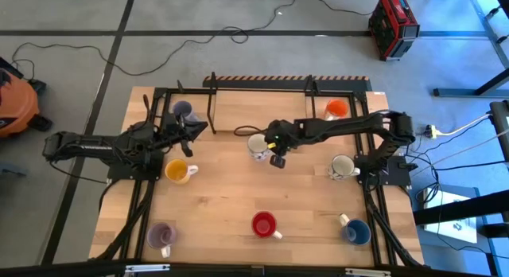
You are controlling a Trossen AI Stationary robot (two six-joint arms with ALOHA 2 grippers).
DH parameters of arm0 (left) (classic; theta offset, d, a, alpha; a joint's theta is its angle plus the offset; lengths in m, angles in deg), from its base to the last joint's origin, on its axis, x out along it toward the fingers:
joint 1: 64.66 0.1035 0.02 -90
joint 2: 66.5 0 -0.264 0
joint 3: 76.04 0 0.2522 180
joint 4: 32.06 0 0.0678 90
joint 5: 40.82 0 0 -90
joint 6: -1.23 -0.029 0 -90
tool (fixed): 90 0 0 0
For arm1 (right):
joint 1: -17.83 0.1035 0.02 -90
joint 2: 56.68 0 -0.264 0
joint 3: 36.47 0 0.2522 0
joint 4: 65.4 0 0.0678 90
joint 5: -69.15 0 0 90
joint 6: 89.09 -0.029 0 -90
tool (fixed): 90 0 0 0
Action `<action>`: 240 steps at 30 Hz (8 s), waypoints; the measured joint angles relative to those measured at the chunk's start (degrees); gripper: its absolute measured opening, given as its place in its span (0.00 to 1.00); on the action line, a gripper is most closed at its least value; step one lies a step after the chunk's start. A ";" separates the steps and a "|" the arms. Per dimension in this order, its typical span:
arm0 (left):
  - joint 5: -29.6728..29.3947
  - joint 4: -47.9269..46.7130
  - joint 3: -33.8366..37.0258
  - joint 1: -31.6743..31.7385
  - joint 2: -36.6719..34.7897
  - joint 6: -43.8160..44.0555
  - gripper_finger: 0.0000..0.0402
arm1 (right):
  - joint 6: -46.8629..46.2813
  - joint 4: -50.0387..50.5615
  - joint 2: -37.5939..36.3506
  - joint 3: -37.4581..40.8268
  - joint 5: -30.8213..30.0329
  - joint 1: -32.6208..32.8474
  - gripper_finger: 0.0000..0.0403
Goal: Place coffee mugs
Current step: Put the top blue patterned mug on the shelf
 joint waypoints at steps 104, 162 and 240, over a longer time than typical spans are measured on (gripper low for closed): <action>19.02 -9.01 -22.16 -2.11 32.27 -4.10 0.04 | 0.17 -40.11 -7.54 25.39 2.19 3.00 0.20; 17.31 -8.08 -22.21 -2.04 32.25 -4.15 0.04 | -20.11 -14.59 -26.92 18.29 -30.34 5.25 0.11; 10.05 -10.48 -22.25 -2.06 25.74 -9.07 0.05 | -23.78 -10.37 1.71 -3.78 -24.55 -6.30 0.11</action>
